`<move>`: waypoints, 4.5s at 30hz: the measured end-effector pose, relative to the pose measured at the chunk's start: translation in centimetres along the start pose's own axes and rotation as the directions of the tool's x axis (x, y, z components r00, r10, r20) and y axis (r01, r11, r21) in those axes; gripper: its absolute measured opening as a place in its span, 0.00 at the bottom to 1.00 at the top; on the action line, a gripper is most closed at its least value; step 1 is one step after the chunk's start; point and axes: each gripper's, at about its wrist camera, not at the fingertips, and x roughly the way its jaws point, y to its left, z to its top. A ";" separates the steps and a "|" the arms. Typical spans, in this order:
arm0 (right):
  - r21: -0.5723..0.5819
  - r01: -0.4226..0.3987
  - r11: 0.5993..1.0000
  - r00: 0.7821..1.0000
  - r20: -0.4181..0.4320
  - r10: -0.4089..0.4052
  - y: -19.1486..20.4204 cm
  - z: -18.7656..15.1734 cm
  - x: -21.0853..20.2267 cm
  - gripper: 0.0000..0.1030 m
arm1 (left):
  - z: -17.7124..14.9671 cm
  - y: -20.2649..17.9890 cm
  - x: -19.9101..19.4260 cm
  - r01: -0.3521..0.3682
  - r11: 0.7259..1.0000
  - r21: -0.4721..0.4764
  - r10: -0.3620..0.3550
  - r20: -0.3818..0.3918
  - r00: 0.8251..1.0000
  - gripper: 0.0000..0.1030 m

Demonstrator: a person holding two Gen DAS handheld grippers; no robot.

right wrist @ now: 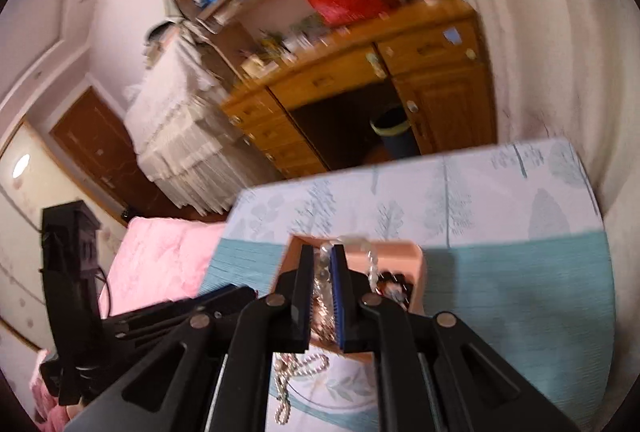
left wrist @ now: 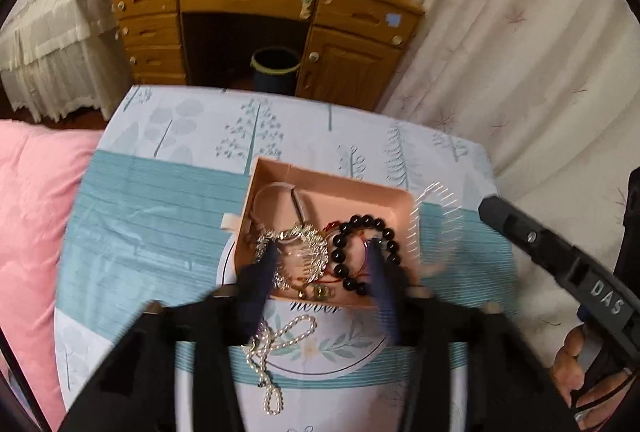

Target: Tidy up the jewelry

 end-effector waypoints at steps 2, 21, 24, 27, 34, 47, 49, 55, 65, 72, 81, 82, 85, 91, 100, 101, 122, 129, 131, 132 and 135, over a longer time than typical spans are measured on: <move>0.015 0.025 1.000 0.999 -0.042 -0.024 -0.5 -0.3 0.5 0.10 | -0.1 0.5 0.3 0.011 1.000 -0.025 -0.012 -0.026 1.000 0.52; -0.063 0.136 0.989 0.966 -0.212 -0.147 0.7 -11.1 0.0 0.64 | -9.3 9.0 0.2 -0.109 0.994 -0.025 0.101 -0.215 0.971 0.80; -0.163 0.165 0.973 0.952 -0.231 -0.200 2.9 -14.6 1.0 0.64 | -10.2 9.5 0.7 -0.074 0.996 0.058 0.084 -0.210 0.974 0.80; -0.202 0.197 0.959 0.953 -0.192 -0.236 5.1 -17.5 1.9 0.64 | -10.8 9.8 1.3 -0.024 0.988 0.153 0.056 -0.205 0.977 0.80; -0.209 0.283 0.936 0.951 -0.062 -0.302 9.3 -21.7 4.6 0.64 | -9.9 9.8 3.9 0.168 0.953 0.251 -0.110 -0.229 0.967 0.80; -0.233 0.458 0.858 0.888 0.067 -0.455 11.7 -21.9 8.4 0.49 | -8.3 8.8 7.6 0.242 0.909 0.340 -0.163 -0.244 0.956 0.43; -0.238 0.460 0.855 0.886 0.057 -0.461 11.8 -21.7 8.9 0.41 | -8.3 8.7 7.7 0.244 0.904 0.351 -0.166 -0.237 0.957 0.36; -0.267 0.461 0.846 0.883 0.039 -0.469 12.2 -21.3 10.3 0.37 | -8.6 7.2 7.9 0.186 0.881 0.434 -0.090 -0.232 0.968 0.35; -0.243 0.461 0.854 0.882 0.024 -0.470 11.3 -21.2 10.4 0.07 | -8.8 5.4 8.7 0.151 0.872 0.465 -0.052 -0.220 0.974 0.28; -0.201 0.486 0.850 0.871 0.028 -0.491 10.4 -21.4 9.1 0.06 | -9.0 4.2 9.3 0.177 0.870 0.460 -0.076 -0.231 0.970 0.19; -0.191 0.508 0.840 0.859 0.036 -0.511 9.5 -21.6 7.9 0.05 | -9.2 4.7 8.9 0.169 0.880 0.445 -0.071 -0.229 0.971 0.19; -0.191 0.514 0.836 0.855 0.037 -0.517 9.4 -21.6 7.8 0.05 | -9.2 4.6 9.0 0.168 0.880 0.444 -0.070 -0.228 0.971 0.19; -0.186 0.532 0.826 0.844 0.031 -0.536 8.9 -21.6 7.6 0.05 | -9.1 4.6 9.0 0.173 0.876 0.450 -0.072 -0.232 0.970 0.19; -0.179 0.548 0.817 0.833 0.025 -0.553 8.4 -22.2 7.2 0.04 | -8.6 5.0 9.2 0.196 0.889 0.414 -0.091 -0.259 0.961 0.25; -0.156 0.597 0.787 0.799 0.019 -0.601 7.6 -22.0 6.6 0.04 | -8.5 4.9 9.2 0.207 0.890 0.406 -0.095 -0.279 0.956 0.48; -0.152 0.603 0.783 0.794 0.018 -0.608 7.4 -21.9 6.5 0.04 | -8.4 5.0 9.1 0.206 0.892 0.402 -0.095 -0.279 0.956 0.49; -0.181 0.484 0.856 0.874 0.051 -0.483 7.9 -21.7 5.6 0.42 | -10.0 5.4 8.1 0.148 0.819 0.554 -0.030 -0.215 0.976 0.30; -0.236 0.493 0.837 0.867 0.057 -0.495 8.0 -21.1 6.9 0.42 | -10.3 4.6 7.9 0.146 0.800 0.582 -0.040 -0.190 0.981 0.15; -0.246 0.489 0.837 0.868 0.045 -0.494 7.8 -20.9 7.4 0.42 | -10.3 4.7 8.0 0.145 0.799 0.583 -0.042 -0.186 0.982 0.15; -0.253 0.490 0.834 0.867 0.037 -0.497 7.7 -20.9 7.6 0.42 | -10.2 4.6 8.0 0.144 0.799 0.584 -0.042 -0.185 0.982 0.14; -0.271 0.469 0.841 0.876 0.021 -0.482 7.6 -20.7 7.8 0.38 | -10.1 4.6 7.7 0.150 0.805 0.573 -0.054 -0.182 0.982 0.11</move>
